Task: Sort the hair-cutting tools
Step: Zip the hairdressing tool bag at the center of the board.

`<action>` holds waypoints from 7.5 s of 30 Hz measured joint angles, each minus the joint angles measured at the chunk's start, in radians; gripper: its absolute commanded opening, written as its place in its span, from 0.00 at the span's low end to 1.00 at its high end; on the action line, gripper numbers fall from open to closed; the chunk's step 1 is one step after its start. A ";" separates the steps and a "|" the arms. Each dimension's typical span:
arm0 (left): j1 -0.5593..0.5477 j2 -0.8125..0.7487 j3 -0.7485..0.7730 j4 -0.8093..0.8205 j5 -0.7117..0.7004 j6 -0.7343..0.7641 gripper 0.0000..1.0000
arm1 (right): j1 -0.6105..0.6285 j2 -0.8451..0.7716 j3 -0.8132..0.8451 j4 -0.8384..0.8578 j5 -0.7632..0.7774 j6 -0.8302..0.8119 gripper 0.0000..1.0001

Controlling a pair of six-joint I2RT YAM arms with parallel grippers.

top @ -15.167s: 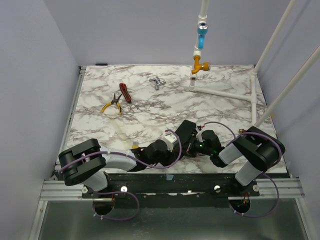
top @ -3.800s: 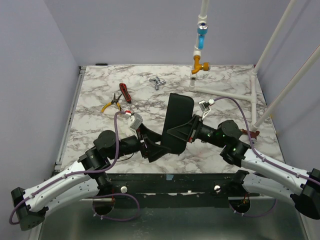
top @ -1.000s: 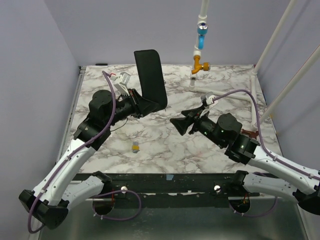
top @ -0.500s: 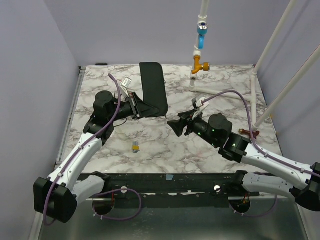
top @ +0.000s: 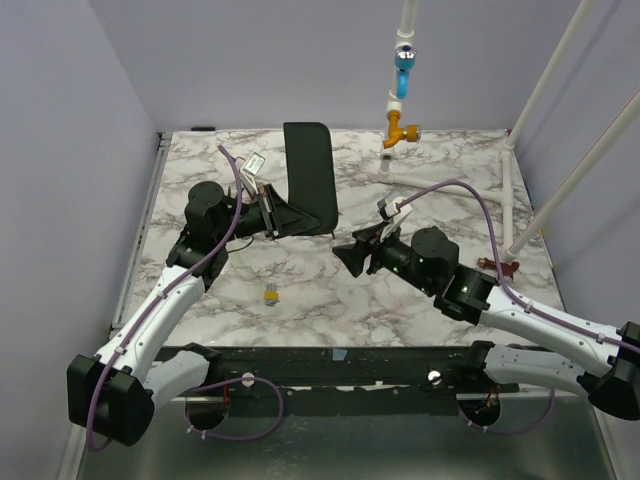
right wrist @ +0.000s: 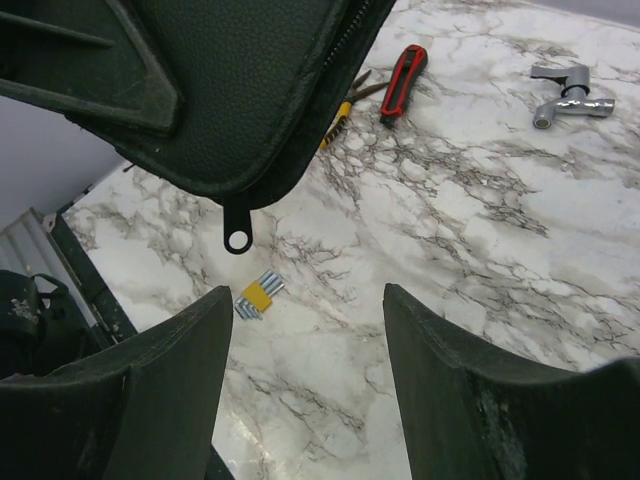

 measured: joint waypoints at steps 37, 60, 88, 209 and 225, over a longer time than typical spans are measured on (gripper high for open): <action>0.000 -0.027 -0.027 -0.045 -0.058 0.006 0.00 | 0.000 0.054 -0.006 0.139 -0.052 0.055 0.39; -0.024 -0.027 -0.027 -0.126 -0.108 0.064 0.00 | 0.000 0.106 0.003 0.150 -0.012 0.037 0.05; -0.035 -0.111 -0.048 -0.254 -0.061 0.201 0.00 | 0.022 0.087 0.061 0.040 0.159 -0.032 0.01; -0.134 -0.314 -0.217 0.001 -0.003 0.322 0.99 | -0.451 0.208 0.227 0.381 -0.873 0.668 0.01; -0.197 -0.444 -0.563 0.550 -0.524 0.143 0.98 | -0.370 0.331 -0.029 1.081 -0.301 0.966 0.01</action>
